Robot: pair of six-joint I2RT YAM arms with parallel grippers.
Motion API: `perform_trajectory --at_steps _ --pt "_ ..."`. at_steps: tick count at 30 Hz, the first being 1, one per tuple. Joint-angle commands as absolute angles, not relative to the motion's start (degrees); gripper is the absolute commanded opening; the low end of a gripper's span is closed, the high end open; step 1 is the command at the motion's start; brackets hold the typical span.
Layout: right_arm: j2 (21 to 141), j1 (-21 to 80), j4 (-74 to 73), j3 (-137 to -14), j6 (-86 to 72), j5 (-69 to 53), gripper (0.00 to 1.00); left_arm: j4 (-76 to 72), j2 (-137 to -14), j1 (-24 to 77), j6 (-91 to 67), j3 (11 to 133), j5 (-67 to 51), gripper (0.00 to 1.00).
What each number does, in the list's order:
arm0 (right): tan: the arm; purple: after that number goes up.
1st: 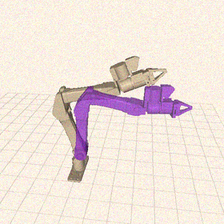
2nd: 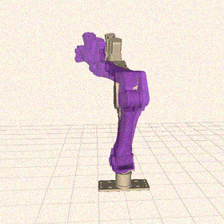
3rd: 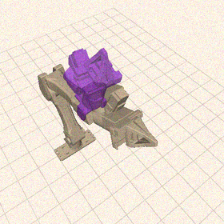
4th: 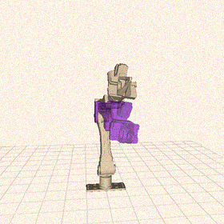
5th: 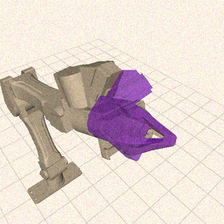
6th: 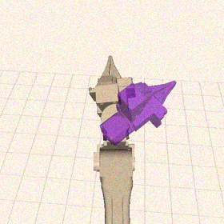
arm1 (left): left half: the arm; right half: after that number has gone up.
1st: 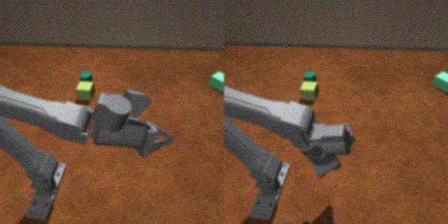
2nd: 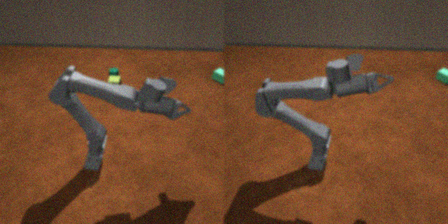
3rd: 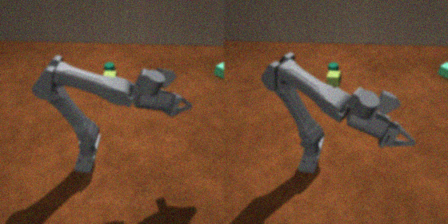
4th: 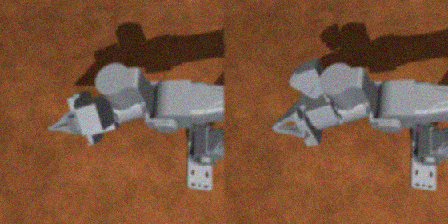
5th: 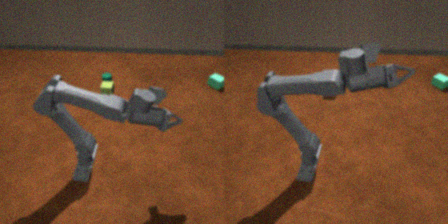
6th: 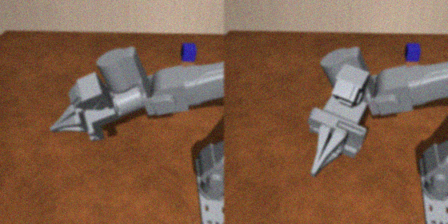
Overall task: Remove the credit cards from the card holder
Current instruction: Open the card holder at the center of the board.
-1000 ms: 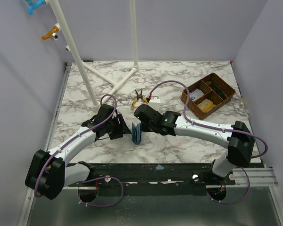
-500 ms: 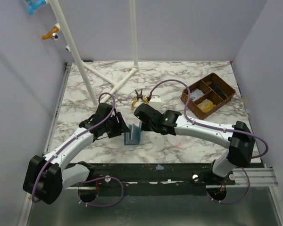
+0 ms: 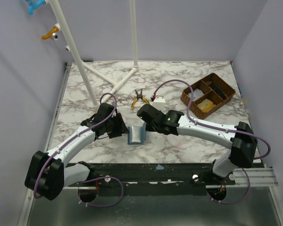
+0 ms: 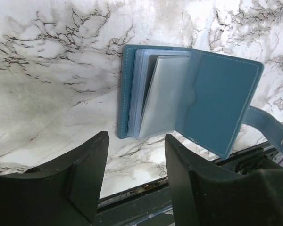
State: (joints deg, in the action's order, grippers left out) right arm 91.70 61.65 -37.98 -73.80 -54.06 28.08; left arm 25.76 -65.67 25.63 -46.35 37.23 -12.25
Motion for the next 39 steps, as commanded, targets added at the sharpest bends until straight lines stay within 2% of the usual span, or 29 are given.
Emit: perform_trajectory --at_steps 1,13,21,28,31,39 --pt "89.32 58.97 -41.95 -67.68 -56.16 30.35 0.01 23.94 -67.06 25.75 -45.36 37.70 -12.51 0.51" --pt "94.10 51.30 -33.09 -56.05 -54.76 25.30 0.01 22.33 -72.59 27.63 -45.88 39.78 -13.02 0.43" --pt "98.75 49.33 -28.62 -56.60 -52.73 24.28 0.01 22.71 -76.59 28.63 -45.42 43.22 -12.89 0.37" --pt "99.10 48.19 -27.97 -57.50 -52.28 23.77 0.01 23.39 -80.56 28.83 -44.05 45.82 -12.01 0.30" --pt "99.45 47.99 -28.49 -57.66 -52.26 23.59 0.01 23.60 -81.99 28.83 -43.77 46.54 -11.54 0.24" --pt "98.61 47.99 -29.01 -57.61 -51.96 23.63 0.01 22.98 -85.09 29.69 -43.62 47.74 -11.43 0.19"
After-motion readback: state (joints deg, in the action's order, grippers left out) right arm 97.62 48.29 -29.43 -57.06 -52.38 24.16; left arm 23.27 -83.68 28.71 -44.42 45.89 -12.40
